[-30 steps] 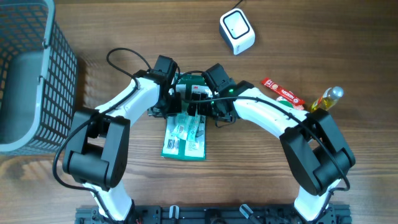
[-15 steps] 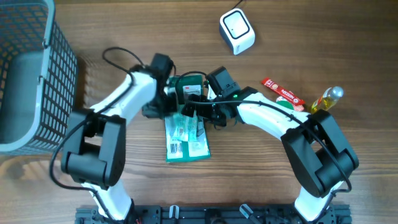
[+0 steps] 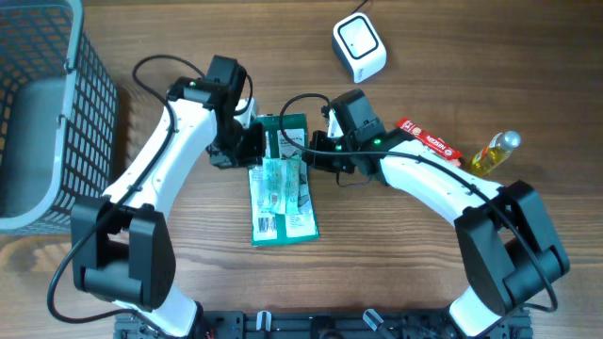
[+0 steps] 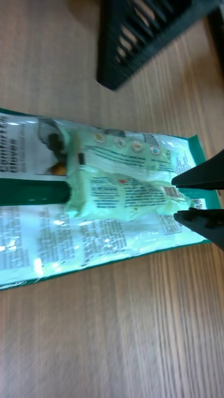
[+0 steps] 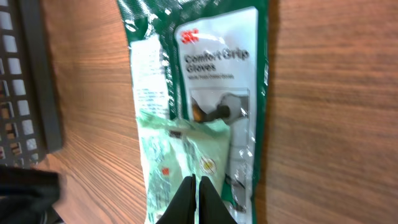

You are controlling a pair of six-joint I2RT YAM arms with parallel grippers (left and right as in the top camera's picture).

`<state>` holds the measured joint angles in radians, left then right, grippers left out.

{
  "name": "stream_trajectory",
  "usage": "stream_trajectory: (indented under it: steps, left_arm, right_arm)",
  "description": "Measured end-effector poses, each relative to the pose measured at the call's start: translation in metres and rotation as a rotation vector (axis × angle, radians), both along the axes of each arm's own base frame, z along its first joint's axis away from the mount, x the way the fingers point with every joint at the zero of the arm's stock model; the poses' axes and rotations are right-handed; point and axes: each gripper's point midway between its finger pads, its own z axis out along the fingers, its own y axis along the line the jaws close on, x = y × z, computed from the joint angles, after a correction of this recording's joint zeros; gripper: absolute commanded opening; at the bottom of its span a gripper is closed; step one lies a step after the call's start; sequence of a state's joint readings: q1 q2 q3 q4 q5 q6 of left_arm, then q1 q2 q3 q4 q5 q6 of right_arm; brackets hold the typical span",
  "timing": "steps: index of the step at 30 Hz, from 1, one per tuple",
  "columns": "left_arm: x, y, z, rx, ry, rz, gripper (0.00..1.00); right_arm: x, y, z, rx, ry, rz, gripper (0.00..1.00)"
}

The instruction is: Scan the item barcode

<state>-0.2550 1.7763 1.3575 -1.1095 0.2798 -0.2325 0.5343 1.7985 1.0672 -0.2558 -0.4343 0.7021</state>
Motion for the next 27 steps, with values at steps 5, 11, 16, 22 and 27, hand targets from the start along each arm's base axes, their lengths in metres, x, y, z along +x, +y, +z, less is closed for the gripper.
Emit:
stream_trajectory:
  steps: [5,11,16,22,27]
  left_arm:
    - [-0.023,-0.003,-0.035,-0.042,0.055,-0.011,0.04]
    - [-0.049,-0.008,-0.071,-0.102,0.100,-0.011,0.04]
    - [-0.059,-0.008,-0.078,-0.111,0.122,-0.010,0.04]
    - [-0.061,-0.006,-0.073,-0.106,0.145,-0.003,0.04]
    - [-0.036,-0.011,-0.033,-0.159,0.054,0.009,0.04]
  right_arm:
    - [0.003,0.015,0.005,0.027,-0.056,0.031,0.04]
    - [-0.001,0.024,-0.017,0.010,-0.033,0.052,0.04]
    - [-0.001,0.023,-0.019,0.005,-0.029,0.051,0.04]
    - [-0.001,0.023,-0.019,0.005,-0.029,0.051,0.04]
    - [-0.001,0.023,-0.019,0.005,-0.029,0.051,0.04]
